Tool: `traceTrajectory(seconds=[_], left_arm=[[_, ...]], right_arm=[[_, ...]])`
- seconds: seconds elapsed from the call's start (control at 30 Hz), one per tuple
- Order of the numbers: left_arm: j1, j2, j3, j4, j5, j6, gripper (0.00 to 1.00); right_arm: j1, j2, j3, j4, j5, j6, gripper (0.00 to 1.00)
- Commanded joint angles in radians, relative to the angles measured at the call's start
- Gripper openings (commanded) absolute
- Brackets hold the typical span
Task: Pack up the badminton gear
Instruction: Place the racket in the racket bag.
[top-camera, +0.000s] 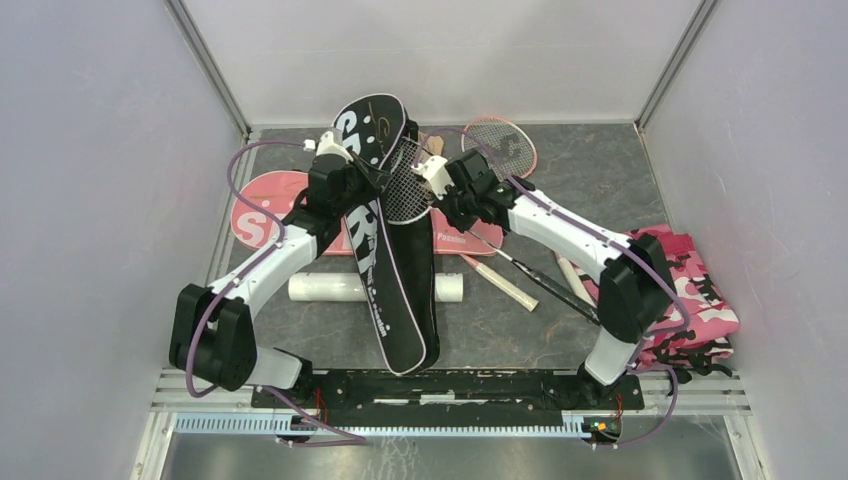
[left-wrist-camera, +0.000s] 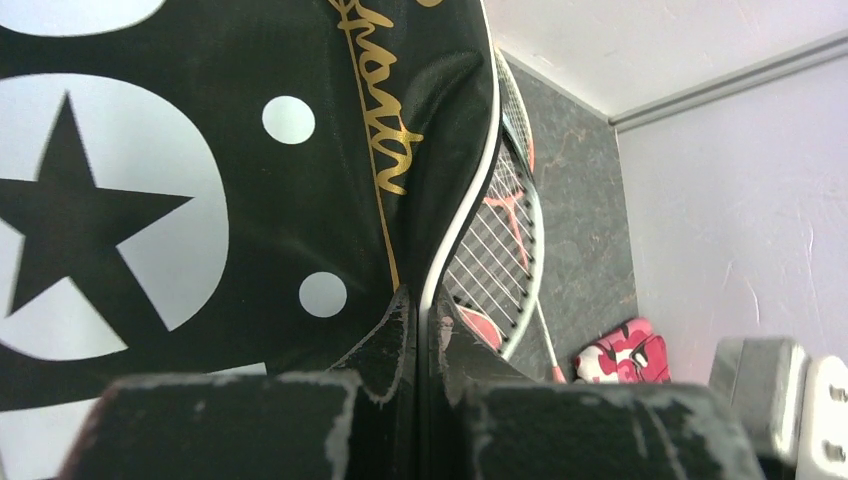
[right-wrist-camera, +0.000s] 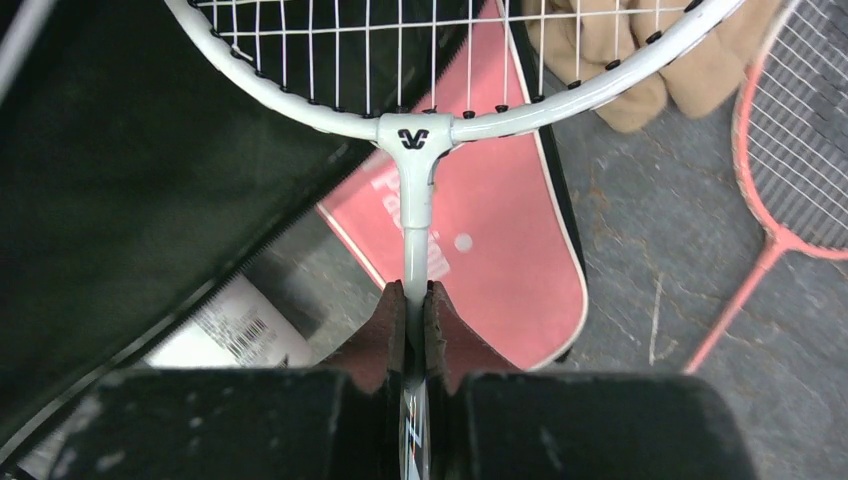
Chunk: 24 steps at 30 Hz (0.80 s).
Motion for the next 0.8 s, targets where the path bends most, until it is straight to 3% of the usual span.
traceTrajectory(seconds=[0.0, 0.17, 0.53, 0.77], left_arm=[[-0.039, 0.018, -0.015, 0.144, 0.066, -0.004, 0.02], [-0.046, 0.039, -0.033, 0.19, 0.139, -0.047, 0.02], [-0.045, 0.054, -0.03, 0.219, 0.212, -0.117, 0.02], [-0.018, 0.045, -0.053, 0.282, 0.271, -0.135, 0.02]], right_arm=[[0.012, 0.084, 0.141, 0.014, -0.125, 0.081, 0.0], [0.013, 0.179, 0.245, 0.03, -0.218, 0.146, 0.0], [0.013, 0.262, 0.288, 0.282, -0.365, 0.347, 0.0], [-0.007, 0.33, 0.298, 0.373, -0.489, 0.426, 0.09]])
